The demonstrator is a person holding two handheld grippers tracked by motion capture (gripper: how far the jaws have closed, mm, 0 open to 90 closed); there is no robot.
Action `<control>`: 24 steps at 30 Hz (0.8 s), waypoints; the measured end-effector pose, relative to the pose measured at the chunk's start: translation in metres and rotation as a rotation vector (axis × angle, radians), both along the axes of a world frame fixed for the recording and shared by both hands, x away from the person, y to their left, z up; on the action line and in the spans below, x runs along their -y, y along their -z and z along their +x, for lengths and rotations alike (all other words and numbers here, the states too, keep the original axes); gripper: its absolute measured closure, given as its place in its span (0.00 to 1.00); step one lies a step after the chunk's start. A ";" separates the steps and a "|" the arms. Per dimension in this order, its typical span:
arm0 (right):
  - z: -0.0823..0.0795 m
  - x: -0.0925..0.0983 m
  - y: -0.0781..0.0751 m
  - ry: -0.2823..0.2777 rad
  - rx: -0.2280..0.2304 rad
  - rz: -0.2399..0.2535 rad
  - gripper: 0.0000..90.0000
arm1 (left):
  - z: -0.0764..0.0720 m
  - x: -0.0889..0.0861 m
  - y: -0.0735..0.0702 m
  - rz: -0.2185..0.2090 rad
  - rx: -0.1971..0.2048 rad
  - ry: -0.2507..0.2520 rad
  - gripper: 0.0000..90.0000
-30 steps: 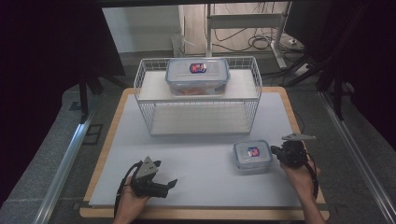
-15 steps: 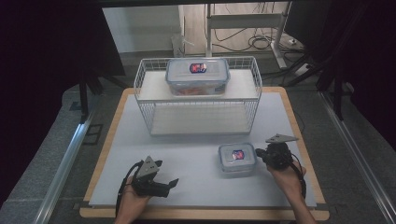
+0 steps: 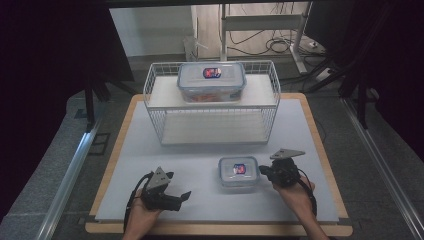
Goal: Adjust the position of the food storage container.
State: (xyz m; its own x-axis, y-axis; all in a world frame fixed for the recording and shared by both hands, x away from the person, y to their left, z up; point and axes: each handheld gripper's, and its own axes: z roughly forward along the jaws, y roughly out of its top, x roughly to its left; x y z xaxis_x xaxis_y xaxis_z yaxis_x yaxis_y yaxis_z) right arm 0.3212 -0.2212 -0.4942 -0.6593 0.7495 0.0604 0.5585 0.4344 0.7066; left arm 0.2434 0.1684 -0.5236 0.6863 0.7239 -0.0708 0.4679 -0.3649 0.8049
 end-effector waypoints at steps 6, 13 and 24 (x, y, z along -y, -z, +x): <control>-0.004 -0.018 0.001 -0.044 0.005 -0.002 1.00 | 0.001 0.001 0.001 -0.001 -0.006 0.000 0.09; -0.007 -0.037 0.003 -0.093 0.008 0.002 1.00 | 0.001 0.002 0.001 0.000 -0.012 0.002 0.09; -0.009 -0.059 0.005 -0.141 0.034 -0.008 0.99 | 0.000 0.002 0.001 0.002 -0.013 0.002 0.09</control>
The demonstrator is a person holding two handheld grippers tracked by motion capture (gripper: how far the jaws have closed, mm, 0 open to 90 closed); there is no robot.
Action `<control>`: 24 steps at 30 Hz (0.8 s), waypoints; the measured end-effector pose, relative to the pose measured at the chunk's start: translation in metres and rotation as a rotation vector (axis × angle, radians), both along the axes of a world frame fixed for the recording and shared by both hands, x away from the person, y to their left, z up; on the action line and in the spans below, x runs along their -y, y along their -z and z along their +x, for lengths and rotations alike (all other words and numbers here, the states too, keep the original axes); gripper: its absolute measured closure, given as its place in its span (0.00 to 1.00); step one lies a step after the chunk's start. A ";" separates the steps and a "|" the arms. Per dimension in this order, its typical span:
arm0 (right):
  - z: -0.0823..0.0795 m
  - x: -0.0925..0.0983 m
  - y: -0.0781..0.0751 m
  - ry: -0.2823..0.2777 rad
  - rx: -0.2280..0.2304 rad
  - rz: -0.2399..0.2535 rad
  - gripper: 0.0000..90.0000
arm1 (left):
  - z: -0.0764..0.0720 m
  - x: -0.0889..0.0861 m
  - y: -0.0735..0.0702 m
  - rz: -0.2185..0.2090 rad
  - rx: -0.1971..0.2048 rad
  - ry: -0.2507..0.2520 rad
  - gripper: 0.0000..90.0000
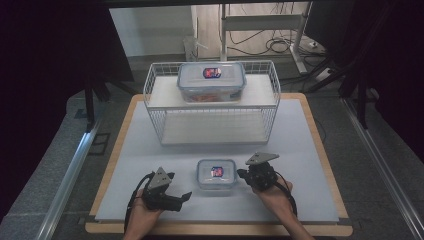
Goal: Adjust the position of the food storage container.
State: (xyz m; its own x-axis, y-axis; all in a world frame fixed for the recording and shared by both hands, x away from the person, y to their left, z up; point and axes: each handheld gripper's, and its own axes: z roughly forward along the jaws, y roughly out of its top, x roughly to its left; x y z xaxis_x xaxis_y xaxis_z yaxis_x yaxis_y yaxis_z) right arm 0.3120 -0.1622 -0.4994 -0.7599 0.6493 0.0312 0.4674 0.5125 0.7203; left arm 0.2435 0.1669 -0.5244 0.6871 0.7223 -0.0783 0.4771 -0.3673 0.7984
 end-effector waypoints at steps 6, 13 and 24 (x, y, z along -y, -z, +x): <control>-0.001 0.013 -0.004 0.013 0.006 0.016 0.90 | 0.000 -0.007 -0.001 0.002 -0.011 -0.006 0.10; -0.005 0.031 -0.006 0.010 0.018 0.029 0.69 | 0.002 -0.013 0.001 0.007 -0.055 -0.011 0.08; -0.006 0.041 -0.003 -0.001 0.042 0.049 0.38 | 0.000 -0.008 0.005 0.109 -0.026 0.002 0.06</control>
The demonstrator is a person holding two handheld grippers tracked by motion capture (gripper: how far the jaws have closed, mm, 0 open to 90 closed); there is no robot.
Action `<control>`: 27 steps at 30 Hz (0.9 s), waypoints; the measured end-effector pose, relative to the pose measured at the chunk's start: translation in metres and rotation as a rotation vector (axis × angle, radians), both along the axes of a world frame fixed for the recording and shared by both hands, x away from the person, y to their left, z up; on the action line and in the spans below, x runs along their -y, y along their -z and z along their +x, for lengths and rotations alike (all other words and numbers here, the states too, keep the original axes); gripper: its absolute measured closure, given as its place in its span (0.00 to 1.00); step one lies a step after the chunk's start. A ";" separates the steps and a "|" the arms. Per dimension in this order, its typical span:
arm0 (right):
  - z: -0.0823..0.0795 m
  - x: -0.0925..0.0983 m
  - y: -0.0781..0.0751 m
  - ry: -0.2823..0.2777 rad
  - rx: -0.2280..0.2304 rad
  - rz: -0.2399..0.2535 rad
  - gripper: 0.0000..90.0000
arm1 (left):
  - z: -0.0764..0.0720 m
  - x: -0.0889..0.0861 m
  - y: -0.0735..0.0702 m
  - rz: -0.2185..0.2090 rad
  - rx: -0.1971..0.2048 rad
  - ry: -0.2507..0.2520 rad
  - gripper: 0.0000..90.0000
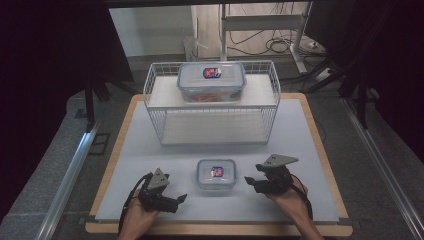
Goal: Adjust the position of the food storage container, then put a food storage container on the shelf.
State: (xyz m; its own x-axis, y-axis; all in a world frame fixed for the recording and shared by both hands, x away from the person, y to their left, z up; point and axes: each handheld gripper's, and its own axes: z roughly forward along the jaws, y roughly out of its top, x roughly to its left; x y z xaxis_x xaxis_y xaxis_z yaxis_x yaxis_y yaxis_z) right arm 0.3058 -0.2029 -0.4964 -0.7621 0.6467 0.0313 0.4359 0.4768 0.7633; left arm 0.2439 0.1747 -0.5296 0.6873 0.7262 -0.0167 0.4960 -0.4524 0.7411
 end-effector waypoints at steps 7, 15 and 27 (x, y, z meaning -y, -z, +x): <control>0.006 0.001 0.008 -0.002 -0.025 -0.017 0.24 | 0.000 -0.002 0.000 -0.045 0.001 -0.005 0.06; 0.008 0.004 0.011 -0.005 -0.040 -0.011 0.21 | 0.001 -0.003 0.000 -0.053 0.008 -0.013 0.07; 0.008 0.002 0.008 0.001 -0.037 -0.030 0.20 | 0.003 -0.003 -0.004 -0.060 -0.045 -0.021 0.07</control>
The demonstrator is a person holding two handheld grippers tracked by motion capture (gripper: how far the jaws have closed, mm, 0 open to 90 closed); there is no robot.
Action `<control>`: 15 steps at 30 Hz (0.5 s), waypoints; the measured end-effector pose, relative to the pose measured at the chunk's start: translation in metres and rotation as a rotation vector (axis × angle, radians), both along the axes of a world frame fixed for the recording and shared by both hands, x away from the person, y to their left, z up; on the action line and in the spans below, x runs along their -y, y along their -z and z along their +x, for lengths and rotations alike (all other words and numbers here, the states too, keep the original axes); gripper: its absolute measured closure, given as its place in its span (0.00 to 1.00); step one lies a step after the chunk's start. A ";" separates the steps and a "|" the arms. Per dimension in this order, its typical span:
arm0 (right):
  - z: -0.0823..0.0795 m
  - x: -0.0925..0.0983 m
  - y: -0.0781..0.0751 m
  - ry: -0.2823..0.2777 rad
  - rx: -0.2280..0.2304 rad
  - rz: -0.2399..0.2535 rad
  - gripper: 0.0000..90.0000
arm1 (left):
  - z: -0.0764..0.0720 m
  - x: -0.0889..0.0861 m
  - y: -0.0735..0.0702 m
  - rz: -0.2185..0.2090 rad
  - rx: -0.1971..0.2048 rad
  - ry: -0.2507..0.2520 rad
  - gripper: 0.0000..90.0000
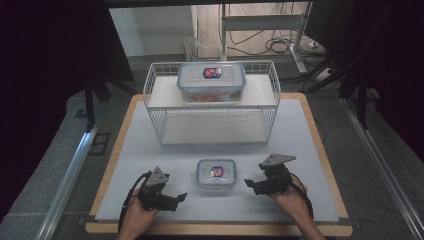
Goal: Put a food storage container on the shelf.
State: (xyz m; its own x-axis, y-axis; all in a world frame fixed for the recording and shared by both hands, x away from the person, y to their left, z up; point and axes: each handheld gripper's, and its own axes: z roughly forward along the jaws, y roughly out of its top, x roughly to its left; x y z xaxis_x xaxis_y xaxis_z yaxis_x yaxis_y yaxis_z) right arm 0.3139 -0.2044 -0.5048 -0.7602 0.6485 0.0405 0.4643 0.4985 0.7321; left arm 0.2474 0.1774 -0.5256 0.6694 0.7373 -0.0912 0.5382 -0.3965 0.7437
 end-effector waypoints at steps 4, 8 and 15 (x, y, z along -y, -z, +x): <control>0.001 -0.002 -0.002 0.020 -0.019 0.007 0.16 | 0.003 0.001 -0.003 -0.015 -0.011 -0.014 0.07; 0.004 -0.003 -0.001 0.029 -0.083 0.011 0.08 | 0.008 0.001 -0.008 -0.034 -0.019 -0.020 0.05; 0.006 -0.007 -0.007 0.028 -0.130 0.045 0.07 | 0.023 0.006 -0.012 -0.122 -0.060 0.003 0.09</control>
